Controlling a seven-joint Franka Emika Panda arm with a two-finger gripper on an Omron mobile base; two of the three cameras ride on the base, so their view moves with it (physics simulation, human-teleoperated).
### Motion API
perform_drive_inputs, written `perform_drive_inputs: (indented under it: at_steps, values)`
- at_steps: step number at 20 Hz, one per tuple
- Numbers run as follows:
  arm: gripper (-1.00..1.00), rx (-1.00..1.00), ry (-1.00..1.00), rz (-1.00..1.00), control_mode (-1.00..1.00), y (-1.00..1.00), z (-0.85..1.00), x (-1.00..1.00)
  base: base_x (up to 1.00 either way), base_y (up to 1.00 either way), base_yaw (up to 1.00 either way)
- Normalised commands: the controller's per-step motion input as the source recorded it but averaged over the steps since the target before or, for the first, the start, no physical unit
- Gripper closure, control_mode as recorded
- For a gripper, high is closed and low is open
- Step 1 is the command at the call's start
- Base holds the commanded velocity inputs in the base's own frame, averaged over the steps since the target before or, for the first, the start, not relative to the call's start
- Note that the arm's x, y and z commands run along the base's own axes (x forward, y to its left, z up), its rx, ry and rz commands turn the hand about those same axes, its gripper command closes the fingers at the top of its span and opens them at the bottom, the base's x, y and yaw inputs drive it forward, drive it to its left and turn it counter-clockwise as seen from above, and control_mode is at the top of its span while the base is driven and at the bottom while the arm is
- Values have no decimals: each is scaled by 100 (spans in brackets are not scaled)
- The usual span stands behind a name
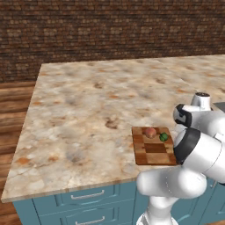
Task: Place the avocado, onion, tomato, and bell pepper on the cutting board.
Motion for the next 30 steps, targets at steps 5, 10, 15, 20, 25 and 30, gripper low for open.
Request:
perform_drive_inputs:
  at_steps: [5, 10, 15, 20, 25, 30]
  values:
    - [-100, -1, -1, 17, -100, -23, 0, 0, 0, 0, 0]
    - [-100, -1, 2, 15, -100, -10, -1, 0, 0, 0, 0]
    - [-100, -5, 7, 18, -100, 0, -16, -5, 0, 0, 0]
    - [-100, -6, 4, 18, -100, 0, -20, -12, 0, 0, 0]
    - [-100, -4, 2, 22, -100, -1, -18, -10, 0, 0, 0]
    - [-100, 0, 0, 24, -100, 0, -9, -7, 0, 0, 0]
